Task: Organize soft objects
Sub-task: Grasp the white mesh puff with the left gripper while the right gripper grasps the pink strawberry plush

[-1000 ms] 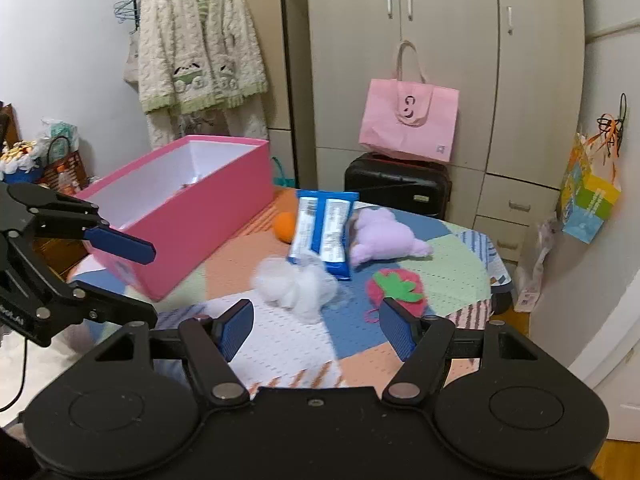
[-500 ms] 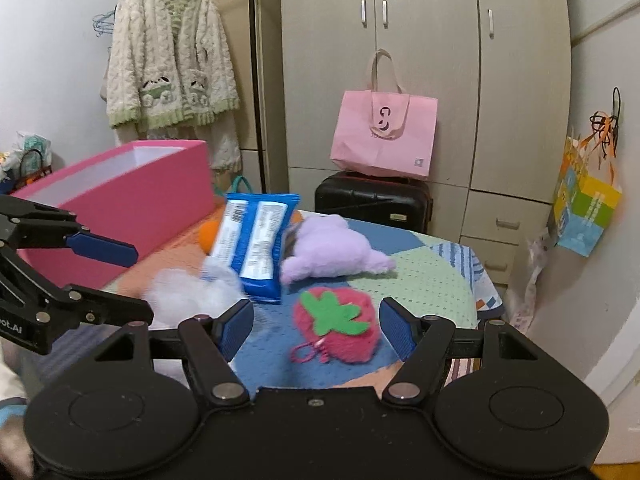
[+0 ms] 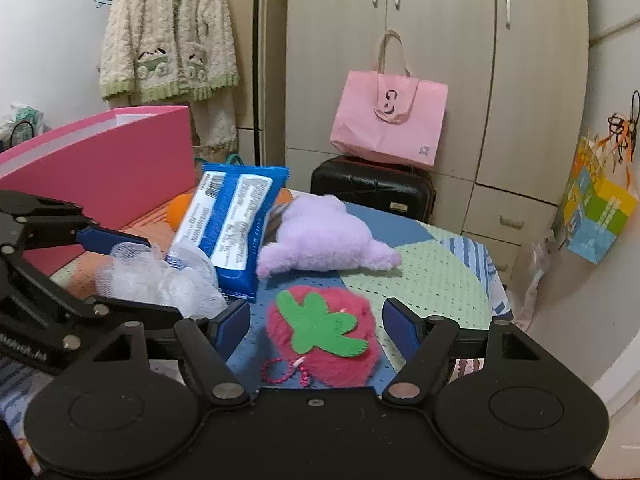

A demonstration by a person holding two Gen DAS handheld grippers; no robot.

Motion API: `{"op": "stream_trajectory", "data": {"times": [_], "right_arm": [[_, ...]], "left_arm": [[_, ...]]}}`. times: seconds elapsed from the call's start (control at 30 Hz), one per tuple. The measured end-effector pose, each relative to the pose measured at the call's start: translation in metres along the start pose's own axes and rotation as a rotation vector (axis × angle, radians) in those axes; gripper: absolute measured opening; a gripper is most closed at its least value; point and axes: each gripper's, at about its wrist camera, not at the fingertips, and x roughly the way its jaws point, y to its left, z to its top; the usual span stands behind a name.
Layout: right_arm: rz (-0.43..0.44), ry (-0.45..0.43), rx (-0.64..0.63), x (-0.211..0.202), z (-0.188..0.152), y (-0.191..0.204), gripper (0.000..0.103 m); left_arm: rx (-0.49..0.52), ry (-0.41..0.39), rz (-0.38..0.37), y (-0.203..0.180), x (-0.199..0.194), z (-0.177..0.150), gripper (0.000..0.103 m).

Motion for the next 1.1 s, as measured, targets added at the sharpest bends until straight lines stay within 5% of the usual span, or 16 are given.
{"op": "stream_trajectory", "data": {"times": [0.27, 0.33, 0.43, 0.67, 1.1], "right_arm": [[0.013, 0.04, 0.121, 0.01, -0.006, -0.014, 0.076], [0.019, 0.039, 0.132, 0.009, -0.006, -0.015, 0.06], [0.006, 0.037, 0.121, 0.009, -0.009, -0.011, 0.053], [-0.033, 0.032, 0.09, -0.001, -0.014, 0.011, 0.051], [-0.062, -0.025, 0.264, -0.038, -0.037, 0.039, 0.051]], "left_arm": [[-0.02, 0.022, 0.03, -0.006, 0.015, -0.003, 0.087], [-0.017, 0.025, 0.045, -0.008, 0.017, -0.004, 0.083], [0.007, 0.045, 0.075, -0.011, 0.019, -0.006, 0.067], [0.024, 0.045, 0.104, -0.018, 0.016, -0.009, 0.046], [-0.1, 0.027, 0.046, -0.001, -0.021, -0.02, 0.044]]}}
